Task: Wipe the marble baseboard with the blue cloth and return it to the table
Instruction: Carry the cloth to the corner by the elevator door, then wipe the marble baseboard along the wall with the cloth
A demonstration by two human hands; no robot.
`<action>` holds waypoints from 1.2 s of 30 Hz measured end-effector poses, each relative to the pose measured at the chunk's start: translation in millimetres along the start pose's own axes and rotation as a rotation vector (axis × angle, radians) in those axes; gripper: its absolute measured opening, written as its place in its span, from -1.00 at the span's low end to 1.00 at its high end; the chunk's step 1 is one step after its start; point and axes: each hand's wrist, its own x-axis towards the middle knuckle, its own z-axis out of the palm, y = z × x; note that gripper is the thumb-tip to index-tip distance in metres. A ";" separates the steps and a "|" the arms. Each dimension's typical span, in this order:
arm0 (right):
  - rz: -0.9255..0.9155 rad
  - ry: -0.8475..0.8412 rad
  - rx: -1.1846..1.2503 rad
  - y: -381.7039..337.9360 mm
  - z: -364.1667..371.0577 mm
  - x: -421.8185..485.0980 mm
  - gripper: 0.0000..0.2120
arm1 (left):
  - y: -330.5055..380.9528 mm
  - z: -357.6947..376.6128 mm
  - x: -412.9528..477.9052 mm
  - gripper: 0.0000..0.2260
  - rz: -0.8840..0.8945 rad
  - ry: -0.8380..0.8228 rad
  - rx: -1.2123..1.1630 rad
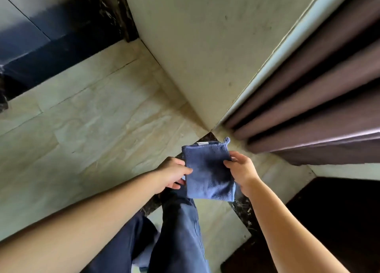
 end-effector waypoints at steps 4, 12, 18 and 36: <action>-0.061 0.066 -0.254 10.3 30.5 145.5 -0.64 | 18.7 -9.3 151.2 -0.92 -0.049 -0.076 0.025; -0.292 -0.006 -0.828 97.3 138.5 386.6 -0.65 | -36.5 -11.2 463.3 -0.93 -0.122 -0.042 -0.041; -0.479 0.325 -0.985 165.0 196.4 527.2 -0.50 | -61.5 9.5 636.2 -0.83 -0.217 -0.311 0.034; -0.965 -0.011 -1.366 118.0 316.7 688.6 -0.44 | -86.8 -185.4 751.8 -0.33 0.510 0.701 0.972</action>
